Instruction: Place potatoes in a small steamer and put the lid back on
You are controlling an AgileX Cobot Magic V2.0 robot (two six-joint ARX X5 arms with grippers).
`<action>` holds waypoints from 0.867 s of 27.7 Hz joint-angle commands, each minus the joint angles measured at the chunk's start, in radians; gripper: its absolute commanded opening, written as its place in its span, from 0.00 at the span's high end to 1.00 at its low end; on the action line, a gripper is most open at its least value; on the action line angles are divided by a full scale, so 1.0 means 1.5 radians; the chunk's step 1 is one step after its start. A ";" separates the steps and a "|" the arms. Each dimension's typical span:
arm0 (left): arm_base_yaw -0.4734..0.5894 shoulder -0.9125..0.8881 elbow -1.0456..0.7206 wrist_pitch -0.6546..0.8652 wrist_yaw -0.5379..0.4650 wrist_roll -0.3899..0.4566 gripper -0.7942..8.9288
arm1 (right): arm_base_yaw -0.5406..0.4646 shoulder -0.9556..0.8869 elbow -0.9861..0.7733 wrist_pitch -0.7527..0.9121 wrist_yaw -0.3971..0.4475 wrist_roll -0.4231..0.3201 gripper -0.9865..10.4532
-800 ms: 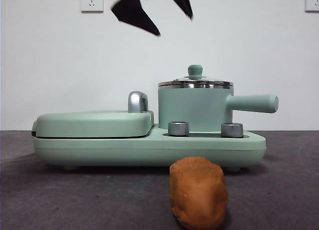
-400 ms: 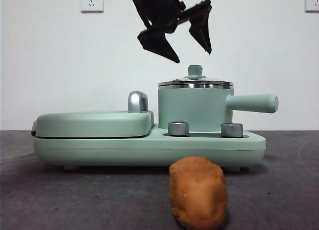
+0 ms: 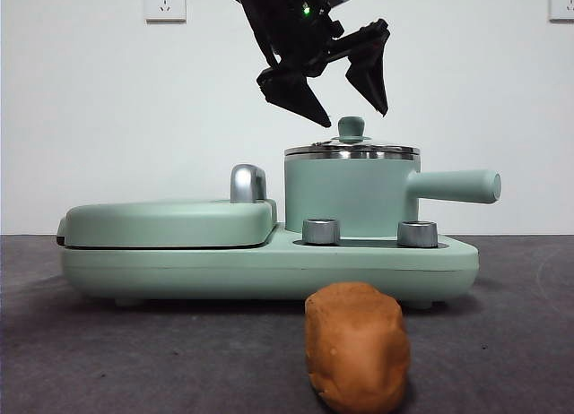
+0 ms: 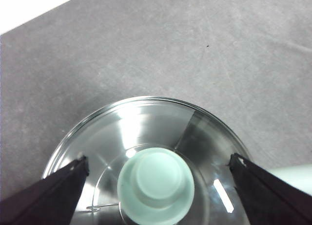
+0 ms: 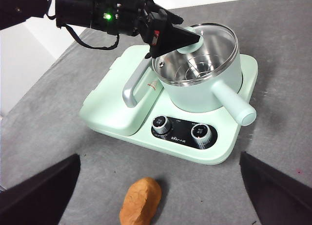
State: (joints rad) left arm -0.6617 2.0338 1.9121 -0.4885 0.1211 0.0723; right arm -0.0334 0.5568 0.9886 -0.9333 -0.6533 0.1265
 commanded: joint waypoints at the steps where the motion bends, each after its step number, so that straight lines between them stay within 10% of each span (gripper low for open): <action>1: -0.007 0.020 0.021 0.006 0.000 0.017 0.45 | 0.001 0.002 0.012 0.003 0.000 -0.005 0.46; 9: -0.009 0.033 0.021 -0.001 0.000 0.017 0.47 | 0.001 0.002 0.012 0.003 0.000 -0.005 0.46; 24: -0.013 0.032 0.022 -0.009 0.000 0.015 0.90 | 0.001 0.002 0.012 -0.014 0.000 -0.005 0.46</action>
State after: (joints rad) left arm -0.6662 2.0575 1.9141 -0.5068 0.1135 0.0933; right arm -0.0334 0.5568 0.9886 -0.9611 -0.6533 0.1265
